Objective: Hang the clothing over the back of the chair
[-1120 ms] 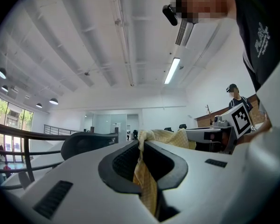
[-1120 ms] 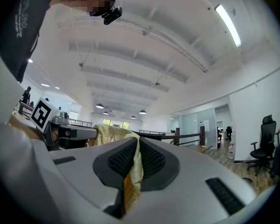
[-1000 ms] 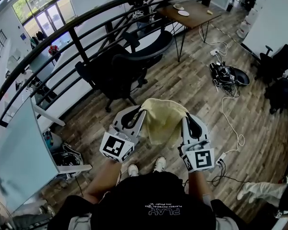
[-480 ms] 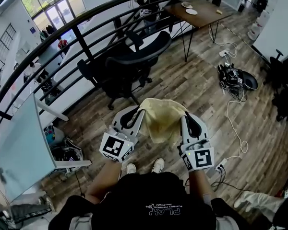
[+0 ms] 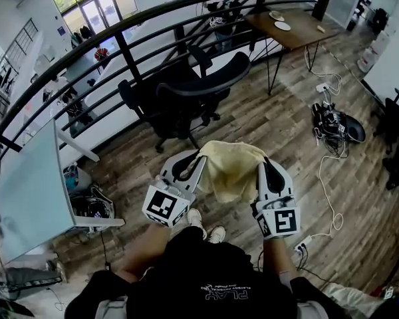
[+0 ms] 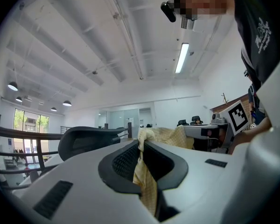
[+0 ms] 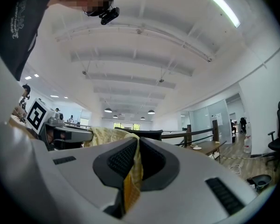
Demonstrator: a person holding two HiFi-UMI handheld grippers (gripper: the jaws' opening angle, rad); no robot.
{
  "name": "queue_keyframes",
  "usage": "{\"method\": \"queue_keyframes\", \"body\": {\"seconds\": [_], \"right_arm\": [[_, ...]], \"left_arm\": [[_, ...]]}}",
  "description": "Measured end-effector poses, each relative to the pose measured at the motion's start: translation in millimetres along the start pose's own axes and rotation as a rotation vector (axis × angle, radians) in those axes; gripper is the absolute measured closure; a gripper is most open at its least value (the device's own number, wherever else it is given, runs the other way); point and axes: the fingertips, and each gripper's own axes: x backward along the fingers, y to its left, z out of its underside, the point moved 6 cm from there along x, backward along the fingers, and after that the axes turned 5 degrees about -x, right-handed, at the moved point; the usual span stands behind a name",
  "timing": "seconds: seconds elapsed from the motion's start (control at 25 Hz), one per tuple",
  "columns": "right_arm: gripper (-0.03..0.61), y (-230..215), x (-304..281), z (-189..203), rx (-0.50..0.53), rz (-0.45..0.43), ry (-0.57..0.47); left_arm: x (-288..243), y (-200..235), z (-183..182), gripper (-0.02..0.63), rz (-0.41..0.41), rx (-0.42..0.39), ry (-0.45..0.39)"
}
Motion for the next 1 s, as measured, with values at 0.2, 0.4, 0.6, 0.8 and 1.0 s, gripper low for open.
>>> {"method": "queue_keyframes", "body": {"seconds": [0.2, 0.4, 0.6, 0.8, 1.0], "right_arm": [[0.552, -13.1, -20.8, 3.7, 0.012, 0.020, 0.006], [0.552, -22.5, -47.9, 0.3, 0.004, 0.035, -0.003], [0.552, -27.1, -76.9, -4.9, 0.026, 0.032, -0.027], [0.552, -31.0, -100.6, -12.3, 0.046, 0.023, -0.035], [0.552, -31.1, -127.0, -21.1, 0.061, 0.025, -0.051]], "left_arm": [[-10.9, 15.9, 1.0, 0.577, 0.017, -0.032, 0.012], [-25.7, 34.4, -8.1, 0.577, 0.030, -0.064, -0.050], [-35.6, 52.5, -9.3, 0.577, 0.022, -0.065, -0.070], [-47.1, 70.5, -14.8, 0.577, 0.014, -0.063, -0.090], [-57.6, 93.0, -20.6, 0.577, 0.017, -0.070, -0.111]]}}
